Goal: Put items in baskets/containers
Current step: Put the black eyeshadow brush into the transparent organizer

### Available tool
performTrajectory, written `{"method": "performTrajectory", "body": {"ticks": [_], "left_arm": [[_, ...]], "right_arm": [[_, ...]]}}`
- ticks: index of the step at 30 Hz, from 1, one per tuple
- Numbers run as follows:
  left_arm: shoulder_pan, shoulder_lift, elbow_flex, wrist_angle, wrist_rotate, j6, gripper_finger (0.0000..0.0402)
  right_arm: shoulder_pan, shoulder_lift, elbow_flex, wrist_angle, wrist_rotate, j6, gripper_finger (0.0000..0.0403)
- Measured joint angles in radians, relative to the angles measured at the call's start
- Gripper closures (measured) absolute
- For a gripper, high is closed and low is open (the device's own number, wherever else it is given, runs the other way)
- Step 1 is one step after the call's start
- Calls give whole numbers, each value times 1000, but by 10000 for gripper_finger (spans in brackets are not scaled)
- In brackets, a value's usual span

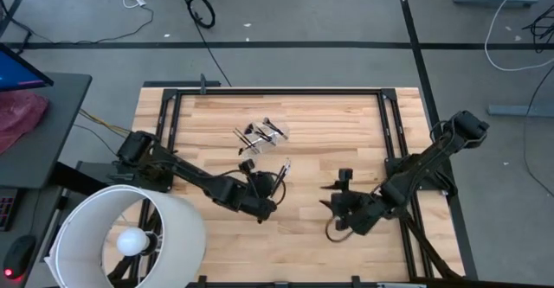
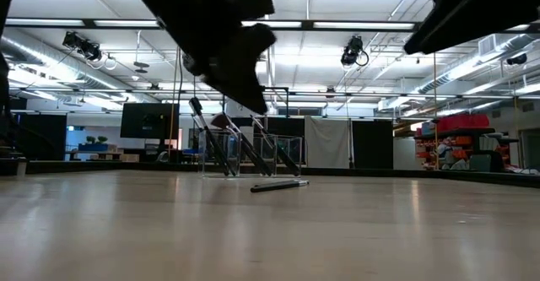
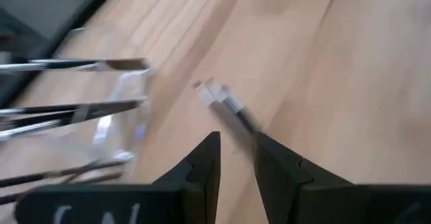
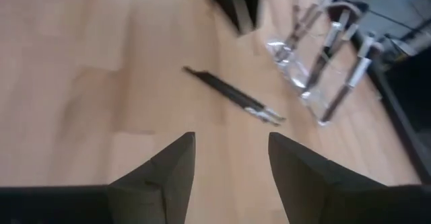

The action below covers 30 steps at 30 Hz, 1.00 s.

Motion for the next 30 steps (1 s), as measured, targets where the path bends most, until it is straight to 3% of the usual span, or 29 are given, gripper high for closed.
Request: {"method": "performTrajectory", "body": {"ticks": [5, 8, 12, 17, 21, 25, 30], "left_arm": [[38, 20, -109, 353, 127, -6, 312], [66, 35, -157, 440, 155, -62, 312], [98, 66, -184, 456, 149, -64, 312], [116, 121, -195, 514, 184, -63, 312], [116, 142, -194, 527, 182, -64, 312], [120, 142, -195, 525, 163, -64, 312], [145, 143, -195, 524, 137, -64, 312]], "right_arm": [[-128, -1, 0, -10, 0, -13, 211], [-216, 0, -10, -3, -39, -13, 211], [-297, -1, -75, 114, -163, -121, 211], [-371, 1, -248, 474, -442, -305, 211], [-424, 1, -336, 731, -586, -356, 211], [-483, 0, -378, 861, -674, -380, 211], [-559, 2, -399, 892, -683, -385, 211]]}}
